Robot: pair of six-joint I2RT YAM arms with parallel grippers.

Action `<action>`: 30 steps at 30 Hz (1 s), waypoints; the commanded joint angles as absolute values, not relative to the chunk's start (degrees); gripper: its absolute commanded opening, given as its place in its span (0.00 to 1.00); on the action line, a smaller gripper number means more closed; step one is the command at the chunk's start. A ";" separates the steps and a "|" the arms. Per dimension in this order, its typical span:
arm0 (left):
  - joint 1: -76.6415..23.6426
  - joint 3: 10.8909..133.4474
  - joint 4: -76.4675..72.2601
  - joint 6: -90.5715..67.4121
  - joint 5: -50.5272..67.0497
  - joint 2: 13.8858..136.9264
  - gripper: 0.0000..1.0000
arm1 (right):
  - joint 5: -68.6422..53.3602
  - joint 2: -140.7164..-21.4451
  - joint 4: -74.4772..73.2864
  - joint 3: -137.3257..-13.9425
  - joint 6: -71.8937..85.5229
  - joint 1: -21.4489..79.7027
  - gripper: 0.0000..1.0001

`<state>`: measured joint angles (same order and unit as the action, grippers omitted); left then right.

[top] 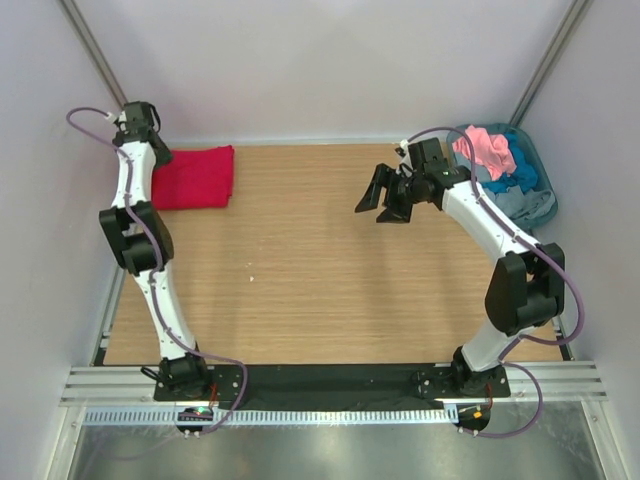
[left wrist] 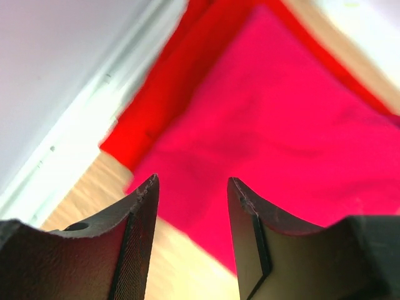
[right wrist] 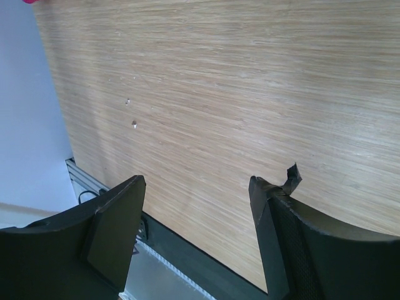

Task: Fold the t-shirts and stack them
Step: Neatly place the folded tshirt to the corner

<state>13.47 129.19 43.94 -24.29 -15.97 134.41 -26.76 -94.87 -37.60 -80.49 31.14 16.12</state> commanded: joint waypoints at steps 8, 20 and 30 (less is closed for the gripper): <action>2.39 111.38 41.93 -33.57 8.69 110.23 0.50 | -20.57 -85.18 -42.36 -82.18 32.96 16.70 0.99; -22.30 78.14 35.77 -40.16 18.20 83.17 0.55 | -14.85 -72.26 -48.78 -79.10 32.25 16.70 1.00; -31.90 76.55 35.60 -40.43 13.28 73.49 1.00 | -12.13 -61.88 -49.92 -78.22 31.11 16.70 1.00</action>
